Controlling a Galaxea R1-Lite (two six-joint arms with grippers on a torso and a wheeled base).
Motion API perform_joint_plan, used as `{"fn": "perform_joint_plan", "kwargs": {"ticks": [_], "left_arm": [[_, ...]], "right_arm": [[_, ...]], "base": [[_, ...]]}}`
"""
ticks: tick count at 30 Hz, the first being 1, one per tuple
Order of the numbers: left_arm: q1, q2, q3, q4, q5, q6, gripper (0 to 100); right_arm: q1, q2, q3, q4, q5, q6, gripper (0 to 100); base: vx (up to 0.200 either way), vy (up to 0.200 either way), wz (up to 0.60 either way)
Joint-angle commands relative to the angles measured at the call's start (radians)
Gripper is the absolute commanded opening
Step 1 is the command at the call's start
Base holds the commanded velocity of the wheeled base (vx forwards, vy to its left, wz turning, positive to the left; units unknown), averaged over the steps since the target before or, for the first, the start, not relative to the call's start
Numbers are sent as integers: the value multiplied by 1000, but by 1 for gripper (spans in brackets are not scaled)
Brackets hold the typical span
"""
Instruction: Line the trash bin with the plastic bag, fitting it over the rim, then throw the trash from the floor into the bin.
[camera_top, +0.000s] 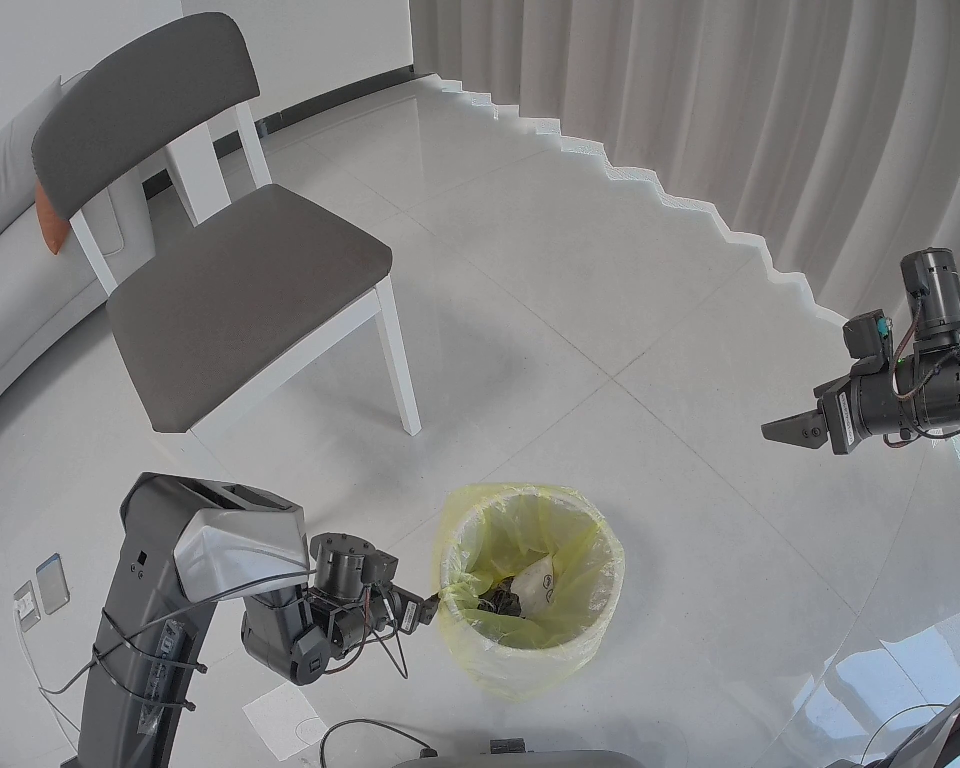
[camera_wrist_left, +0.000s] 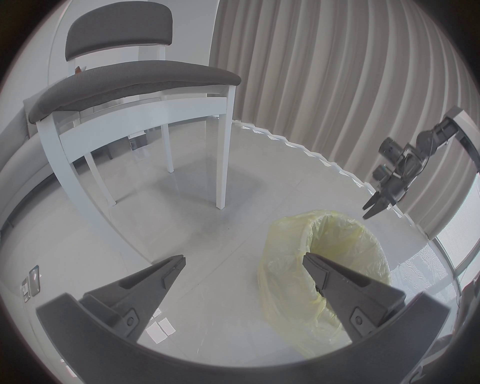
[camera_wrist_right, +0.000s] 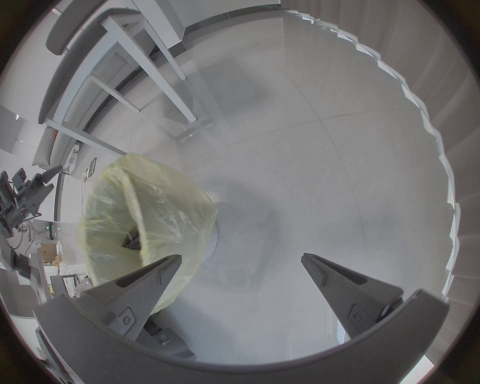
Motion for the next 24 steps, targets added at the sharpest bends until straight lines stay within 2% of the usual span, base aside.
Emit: {"fn": "perform_joint_plan", "kwargs": {"ticks": [1, 4, 11, 13, 16, 17, 18, 21, 23, 24], "left_arm": [[-8, -18, -41, 21, 8, 5, 100], [37, -56, 57, -51, 3, 2, 100], [144, -248, 353, -364, -8, -48, 100], [177, -363, 414, -366, -8, -82, 100], [184, -487, 454, -366, -6, -134, 100], [186, -618, 491, -366, -3, -171, 100], [186, -618, 491, -366, -3, -171, 100], [186, -897, 597, -364, 6, -176, 100], [186, -998, 660, -363, 9, -182, 100], [184, -1084, 749, -366, 20, -188, 100]], "right_arm": [[0, -15, 14, -1, -1, -8, 100], [-2, -33, 38, -7, 1, -8, 100], [-12, -174, 130, -10, 7, 5, 100], [-20, -254, 178, -12, 10, 5, 100], [-28, -332, 222, -19, 14, 9, 100], [-28, -424, 285, -45, 14, 32, 100], [-28, -424, 285, -45, 14, 32, 100], [-22, -677, 478, -205, 16, 163, 100], [-20, -785, 555, -260, 19, 210, 100], [-19, -889, 618, -278, 22, 253, 100]], "base": [[0, 0, 0], [0, 0, 0], [0, 0, 0], [0, 0, 0], [0, 0, 0], [0, 0, 0], [0, 0, 0], [0, 0, 0], [0, 0, 0], [0, 0, 0]]}}
